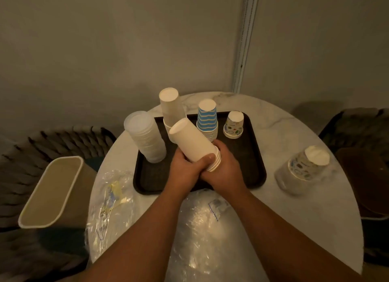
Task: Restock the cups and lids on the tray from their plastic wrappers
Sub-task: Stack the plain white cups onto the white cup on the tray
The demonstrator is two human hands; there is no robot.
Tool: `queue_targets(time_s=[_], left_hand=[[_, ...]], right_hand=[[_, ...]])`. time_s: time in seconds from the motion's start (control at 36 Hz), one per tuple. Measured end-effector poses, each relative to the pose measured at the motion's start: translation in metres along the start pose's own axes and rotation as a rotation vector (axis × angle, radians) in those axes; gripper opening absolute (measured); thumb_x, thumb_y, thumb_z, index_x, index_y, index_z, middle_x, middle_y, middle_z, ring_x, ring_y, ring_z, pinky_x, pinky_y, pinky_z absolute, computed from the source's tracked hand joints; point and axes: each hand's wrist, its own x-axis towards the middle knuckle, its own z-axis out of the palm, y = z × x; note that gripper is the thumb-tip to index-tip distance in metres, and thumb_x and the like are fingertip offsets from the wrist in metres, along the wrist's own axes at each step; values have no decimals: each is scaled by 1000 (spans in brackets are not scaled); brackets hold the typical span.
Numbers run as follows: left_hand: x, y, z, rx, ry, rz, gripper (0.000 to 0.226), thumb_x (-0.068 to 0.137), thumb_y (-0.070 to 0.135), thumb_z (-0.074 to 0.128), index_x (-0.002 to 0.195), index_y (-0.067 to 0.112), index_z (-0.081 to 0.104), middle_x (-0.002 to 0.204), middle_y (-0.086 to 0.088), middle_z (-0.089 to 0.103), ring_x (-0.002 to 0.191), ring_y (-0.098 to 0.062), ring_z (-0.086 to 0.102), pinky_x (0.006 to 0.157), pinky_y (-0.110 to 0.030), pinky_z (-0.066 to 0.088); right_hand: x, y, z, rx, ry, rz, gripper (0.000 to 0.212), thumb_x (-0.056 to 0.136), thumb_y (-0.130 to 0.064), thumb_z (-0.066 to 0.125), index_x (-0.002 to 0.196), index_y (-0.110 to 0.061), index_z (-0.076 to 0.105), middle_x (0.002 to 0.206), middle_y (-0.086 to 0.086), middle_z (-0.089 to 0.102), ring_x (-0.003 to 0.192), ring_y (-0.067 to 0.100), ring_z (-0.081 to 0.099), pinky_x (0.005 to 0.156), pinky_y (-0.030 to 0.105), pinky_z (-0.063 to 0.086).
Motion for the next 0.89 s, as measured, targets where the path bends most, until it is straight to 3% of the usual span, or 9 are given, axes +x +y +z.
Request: queue_targets(time_s=[0.08,0.17,0.22,0.28,0.33,0.47,0.64,0.78,0.89], left_hand=[[0,7,-9,-148,41,-27,70,69,23,87,129,12,53,117,-7,69,107,-22,67,93,-45,56],[3,16,-14,-216,61,-11,68,65,26,88,124,14,55,116,-7,69,107,-21,67,96,-48,54],[3,21,-15,-225,48,7,63,69,25,86,123,15,55,116,-8,69,108,-21,67,97,-48,53],[1,25,-13,-239,18,4,58,76,20,82,126,14,53,118,-9,68,109,-22,67,98,-50,52],[-4,26,-12,-252,-11,1,69,70,23,84,129,13,50,120,-9,67,110,-23,66,98,-50,52],[-11,29,-16,-220,-25,43,85,56,25,90,129,15,48,120,-6,66,110,-19,66,95,-45,55],[-16,39,-15,-173,80,102,62,71,7,84,121,19,50,112,1,66,103,-14,67,91,-41,56],[-18,43,-15,-184,118,108,57,73,7,83,117,21,50,107,4,66,98,-10,66,88,-38,57],[-19,43,-17,-230,137,102,61,65,15,85,116,20,51,111,-4,67,101,-18,68,89,-44,57]], right_hand=[[-13,-3,1,134,100,25,86,59,-26,91,133,-24,46,123,-7,53,108,5,56,90,20,48],[-15,-11,0,394,170,266,48,76,-20,82,115,-16,54,117,8,58,101,15,59,91,33,52],[-13,-20,-3,713,60,405,19,90,-15,67,107,-10,60,107,13,66,98,23,63,94,43,51],[-13,-30,-5,999,-83,462,17,97,-10,55,111,-7,62,106,13,69,100,25,66,95,42,51],[-14,-37,-5,1140,-141,459,23,98,-7,48,117,-9,61,113,13,69,106,24,65,97,39,50],[-12,-48,-5,1135,-111,431,23,99,-6,48,116,-12,61,112,12,69,102,22,67,89,36,55],[-10,-60,3,1093,17,416,27,96,-3,52,122,-6,62,113,16,70,98,23,70,81,36,58],[-10,-63,9,1058,50,395,23,96,-4,53,113,-12,65,108,13,71,95,23,71,82,38,56],[-12,-66,10,1049,63,371,25,95,-1,50,109,-14,66,104,12,72,94,24,70,87,41,56]])
